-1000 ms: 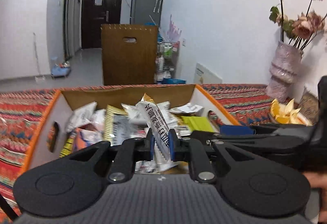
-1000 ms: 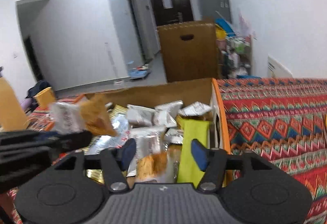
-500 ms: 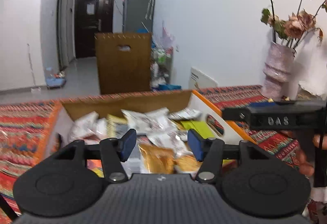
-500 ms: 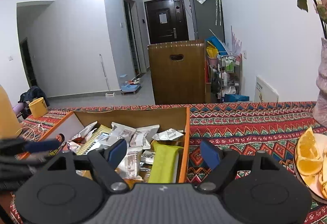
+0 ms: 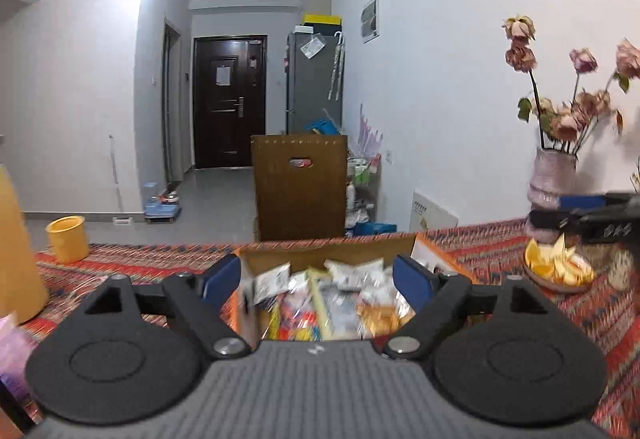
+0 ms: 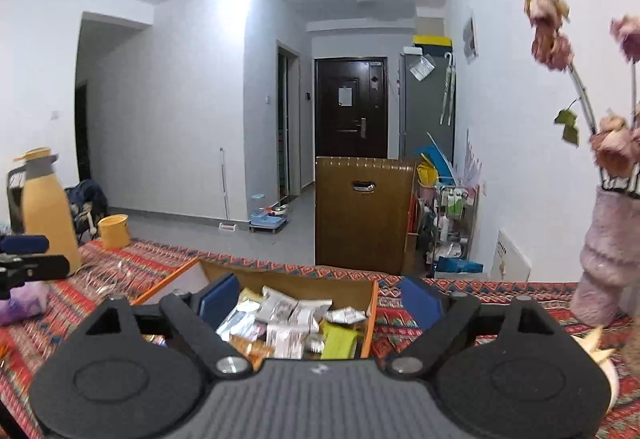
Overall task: Organize snacks
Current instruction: 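Withdraw both tools from the box back toward the remaining snacks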
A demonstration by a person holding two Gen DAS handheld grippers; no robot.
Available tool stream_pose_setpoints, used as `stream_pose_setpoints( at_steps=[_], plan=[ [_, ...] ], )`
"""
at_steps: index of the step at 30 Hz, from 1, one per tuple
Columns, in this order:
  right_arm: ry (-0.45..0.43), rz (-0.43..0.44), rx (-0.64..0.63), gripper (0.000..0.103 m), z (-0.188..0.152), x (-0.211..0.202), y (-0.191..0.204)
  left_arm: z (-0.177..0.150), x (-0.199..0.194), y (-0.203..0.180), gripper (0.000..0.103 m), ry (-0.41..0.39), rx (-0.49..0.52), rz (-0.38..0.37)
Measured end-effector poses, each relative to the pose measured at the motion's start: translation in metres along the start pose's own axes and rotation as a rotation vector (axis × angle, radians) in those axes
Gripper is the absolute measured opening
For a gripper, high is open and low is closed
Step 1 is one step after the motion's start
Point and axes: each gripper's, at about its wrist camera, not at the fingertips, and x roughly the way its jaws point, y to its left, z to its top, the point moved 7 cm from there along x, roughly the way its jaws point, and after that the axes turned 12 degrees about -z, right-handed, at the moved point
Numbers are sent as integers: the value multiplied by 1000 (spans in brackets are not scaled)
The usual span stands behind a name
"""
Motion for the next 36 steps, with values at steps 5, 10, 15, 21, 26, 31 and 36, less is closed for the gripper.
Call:
stream_pose_setpoints(
  at_steps=[5, 10, 15, 21, 26, 31, 36],
  plan=[
    [26, -4, 26, 96, -34, -62, -14, -38, -54, -12, 89, 35, 25, 57],
    [57, -63, 49, 97, -86, -112, -25, -76, -114, -23, 102, -29, 5, 72],
    [56, -165, 4, 97, -140, -161, -24, -127, -151, -36, 103, -32, -3, 84],
    [134, -110, 31, 97, -196, -196, -4, -174, -158, -69, 103, 65, 46, 42],
    [183, -133, 10, 97, -215, -208, 5, -174, -166, -86, 103, 44, 60, 15],
    [184, -142, 21, 97, -217, -212, 2, -174, -164, -92, 103, 60, 66, 11],
    [195, -142, 36, 97, -221, -206, -1, -175, -155, -90, 103, 106, 45, 2]
  ],
)
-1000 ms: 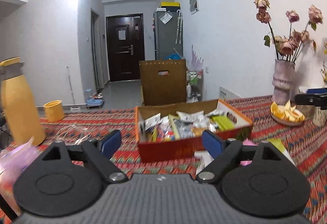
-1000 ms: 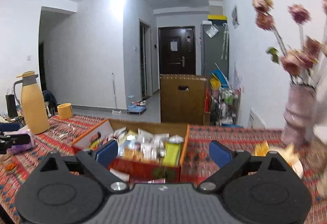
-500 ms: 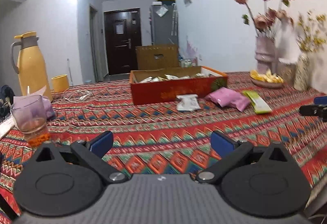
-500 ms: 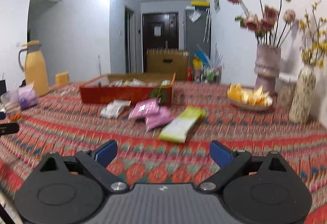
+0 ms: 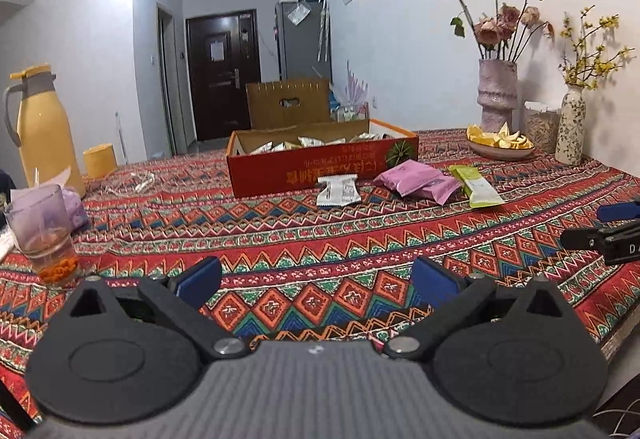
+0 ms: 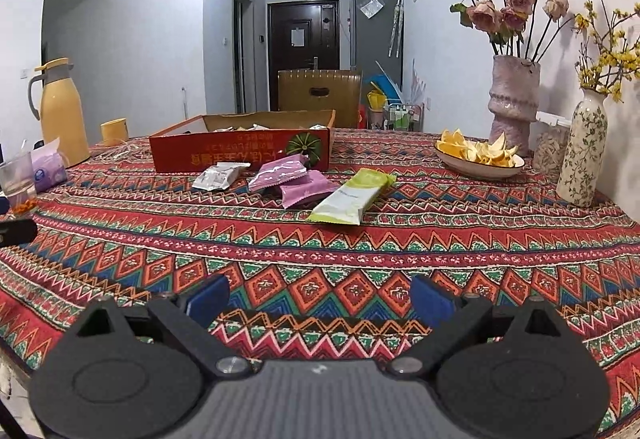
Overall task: Organize snacks
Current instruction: 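Withdraw both tools from the box back toward the remaining snacks, then grasp a pink packet with the right tool while the left grasps a white packet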
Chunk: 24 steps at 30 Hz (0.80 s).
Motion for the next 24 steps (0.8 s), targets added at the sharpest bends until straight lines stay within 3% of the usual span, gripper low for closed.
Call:
stream_pose_setpoints(
  at_steps=[6, 11, 16, 20, 24],
  plan=[
    [19, 10, -1, 97, 10, 21, 1, 14, 22, 5, 103, 23, 1, 7],
    [6, 41, -37, 97, 46, 50, 9, 45, 61, 13, 103, 56, 0, -9],
    [-11, 107, -92, 97, 97, 98, 33, 80, 119, 18, 103, 85, -16, -95],
    [13, 145, -160, 94, 122, 150, 63, 91, 176, 28, 103, 107, 25, -52],
    [46, 158, -191, 88, 128, 201, 89, 85, 227, 37, 101, 172, -7, -85]
  ],
)
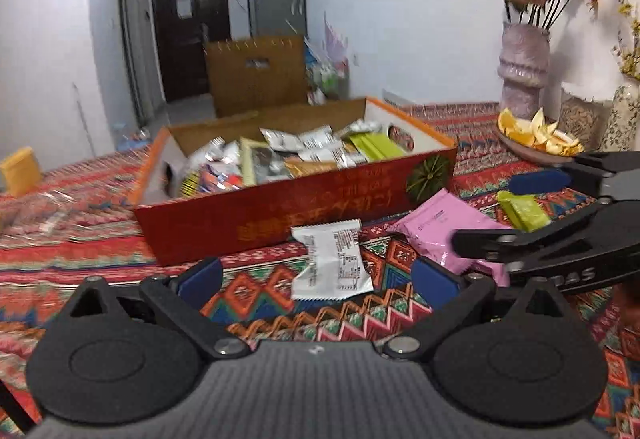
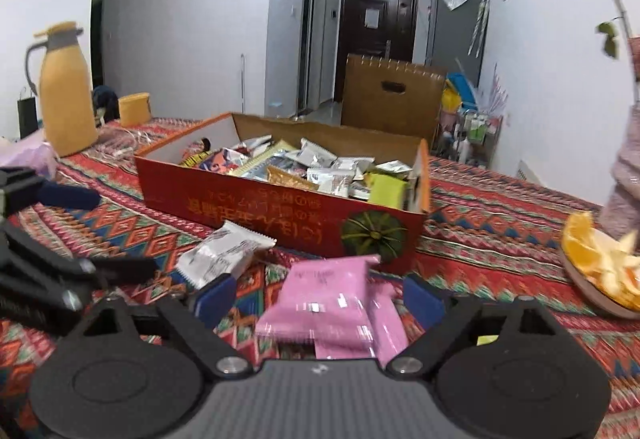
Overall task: Organize snacks
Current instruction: 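Grasp a pink packet with the right tool while the left grasps a white packet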
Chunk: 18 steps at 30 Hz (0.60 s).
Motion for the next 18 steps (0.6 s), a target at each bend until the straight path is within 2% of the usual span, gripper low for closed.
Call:
stream_pose_setpoints(
  at_steps=[2, 5, 8, 11, 13, 15, 17, 18],
  plan=[
    [19, -21, -5, 79, 0, 25, 4, -1, 22, 6, 89, 26, 4, 3],
    [60, -11, 27, 70, -7, 50, 3, -3, 47, 13, 81, 55, -2, -6],
    [55, 7, 32, 61, -14, 56, 1, 0, 61, 18, 76, 49, -37, -35],
    [39, -4, 10, 61, -19, 54, 1, 5, 70, 21, 72, -3, -72, -77],
    [14, -16, -35, 61, -23, 49, 6, 2, 78, 22, 68, 3, -109, -91],
    [-3, -30, -68, 60, -22, 46, 9, -5, 83, 19, 57, 34, -107, -117],
    [-16, -47, -101, 59, -21, 44, 13, -5, 82, 18, 43, 31, -99, -107],
    [-19, -48, -111, 59, -21, 44, 15, -6, 82, 18, 43, 33, -102, -106]
  ],
)
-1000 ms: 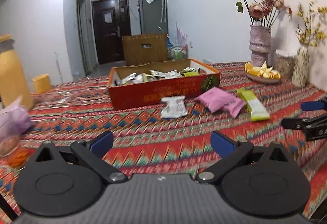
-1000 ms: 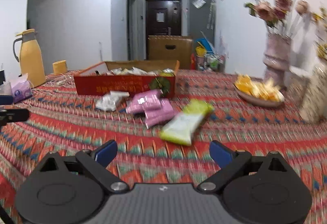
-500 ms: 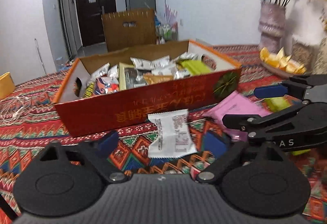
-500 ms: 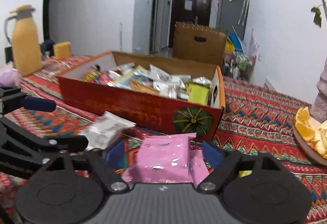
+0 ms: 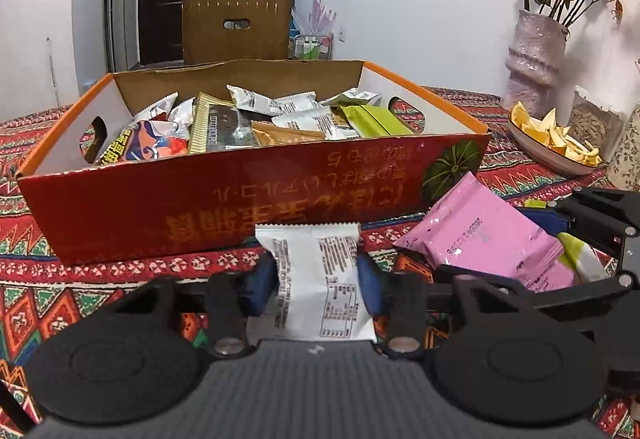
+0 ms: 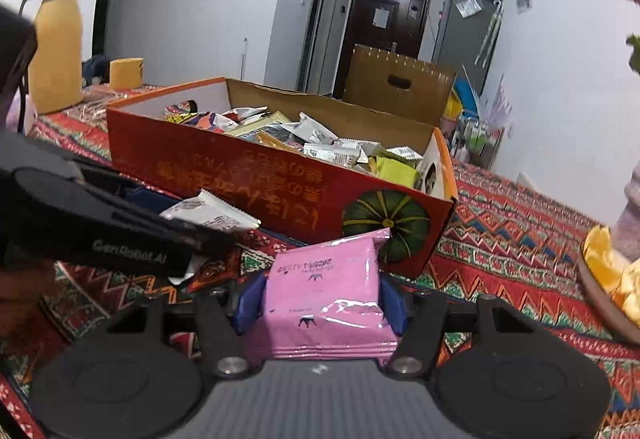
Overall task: Organize snacks
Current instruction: 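Grasp a pink packet with the right tool while the left grasps a white packet, then carry the pink and white packets into the orange box and open both tools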
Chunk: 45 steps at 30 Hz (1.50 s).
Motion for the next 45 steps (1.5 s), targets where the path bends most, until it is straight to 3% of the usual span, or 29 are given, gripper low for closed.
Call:
stream_pose_setpoints(
  at_steps=[9, 15, 22, 28, 35, 40, 45],
  plan=[
    [-41, 33, -25, 58, 4, -7, 3, 1, -18, 2, 41, 24, -15, 5],
    [-18, 160, 98, 58, 5, -33, 0, -2, -105, -8, 41, -85, -59, 40],
    [-5, 200, 208, 58, -17, -110, 8, -57, -186, -10, 41, -71, -95, 145],
    [52, 175, 197, 58, -45, -141, 22, -71, -215, 0, 41, -91, -139, 169],
    [36, 151, 202, 58, -45, -158, 26, -69, -224, -13, 41, -124, -115, 142],
    [-7, 158, 193, 58, -23, -156, 19, -37, -227, -8, 41, -161, -61, 129],
    [-138, 132, 104, 58, 39, -146, 4, 31, -223, 10, 41, -225, -3, 110]
  ],
)
